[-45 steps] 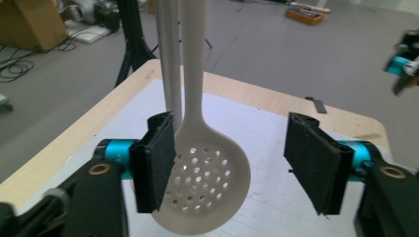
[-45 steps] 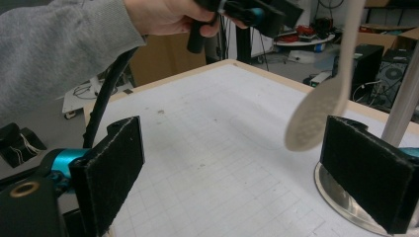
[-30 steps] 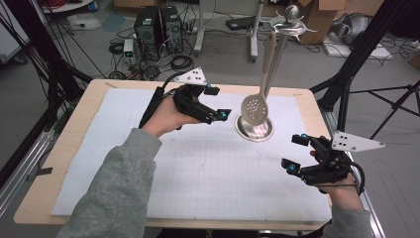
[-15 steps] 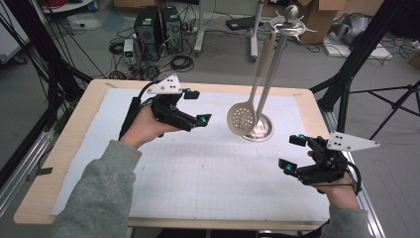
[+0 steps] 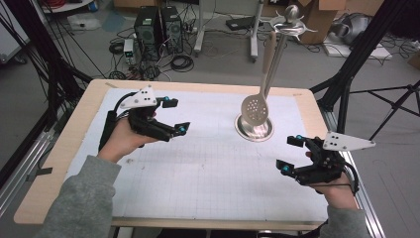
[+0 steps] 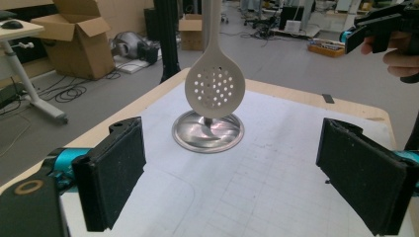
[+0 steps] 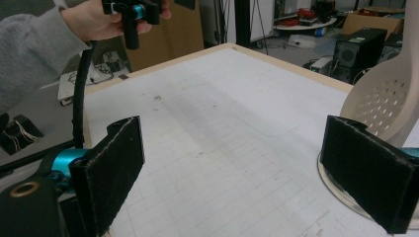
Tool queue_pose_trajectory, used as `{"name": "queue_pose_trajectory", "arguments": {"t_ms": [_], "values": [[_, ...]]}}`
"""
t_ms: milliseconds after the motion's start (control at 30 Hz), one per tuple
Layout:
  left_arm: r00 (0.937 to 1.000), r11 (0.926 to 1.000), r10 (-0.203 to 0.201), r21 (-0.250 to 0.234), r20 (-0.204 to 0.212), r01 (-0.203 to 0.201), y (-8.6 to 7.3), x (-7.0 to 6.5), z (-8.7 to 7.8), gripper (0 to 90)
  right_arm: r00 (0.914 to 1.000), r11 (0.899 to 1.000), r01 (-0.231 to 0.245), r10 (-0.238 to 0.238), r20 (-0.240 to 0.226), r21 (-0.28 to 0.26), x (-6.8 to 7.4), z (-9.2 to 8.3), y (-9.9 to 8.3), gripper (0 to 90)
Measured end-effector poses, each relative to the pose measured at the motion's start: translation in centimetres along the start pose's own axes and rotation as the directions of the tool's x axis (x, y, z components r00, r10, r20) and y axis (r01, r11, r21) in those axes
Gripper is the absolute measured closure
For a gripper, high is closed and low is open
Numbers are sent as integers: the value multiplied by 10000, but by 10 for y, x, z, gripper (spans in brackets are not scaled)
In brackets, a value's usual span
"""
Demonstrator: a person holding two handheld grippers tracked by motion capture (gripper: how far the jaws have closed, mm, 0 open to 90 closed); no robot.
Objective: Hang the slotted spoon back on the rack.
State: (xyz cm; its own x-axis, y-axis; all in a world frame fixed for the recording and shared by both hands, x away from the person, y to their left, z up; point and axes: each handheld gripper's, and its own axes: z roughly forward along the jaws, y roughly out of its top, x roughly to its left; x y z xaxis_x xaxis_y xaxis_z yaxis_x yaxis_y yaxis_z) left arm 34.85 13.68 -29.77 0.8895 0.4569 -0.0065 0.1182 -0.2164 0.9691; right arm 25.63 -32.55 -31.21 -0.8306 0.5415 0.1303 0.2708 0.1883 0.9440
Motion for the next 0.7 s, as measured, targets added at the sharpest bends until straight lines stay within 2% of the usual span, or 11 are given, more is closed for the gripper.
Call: {"name": "queue_pose_trajectory", "arguments": {"t_ms": [133, 200, 300, 500, 633, 700], "values": [[9999, 10000, -78, -41, -137, 78, -11, 1, -15, 121, 10000, 10000, 37, -37, 51, -16, 0, 0, 1, 89], [9995, 9998, -171, -52, -267, 170, -17, 3, -23, 121, 9997, 9996, 180, -176, 164, -219, 1, 0, 2, 89], [9988, 9992, -324, -244, -375, 315, -23, 5, -35, 121, 9996, 9986, 226, -219, 158, -472, 1, 0, 5, 89], [9968, 9954, -626, -754, -502, 587, -32, 7, -60, 121, 9994, 9980, 333, -328, 102, -533, -1, 3, 6, 88], [9957, 9942, -695, -861, -610, 641, -37, 6, -73, 121, 9993, 9976, 357, -351, 110, -594, -2, 4, 6, 89], [9954, 9945, -547, -937, -793, 472, -43, 5, -82, 121, 9995, 9978, 294, -287, 127, -601, -2, 3, 6, 89]]}}
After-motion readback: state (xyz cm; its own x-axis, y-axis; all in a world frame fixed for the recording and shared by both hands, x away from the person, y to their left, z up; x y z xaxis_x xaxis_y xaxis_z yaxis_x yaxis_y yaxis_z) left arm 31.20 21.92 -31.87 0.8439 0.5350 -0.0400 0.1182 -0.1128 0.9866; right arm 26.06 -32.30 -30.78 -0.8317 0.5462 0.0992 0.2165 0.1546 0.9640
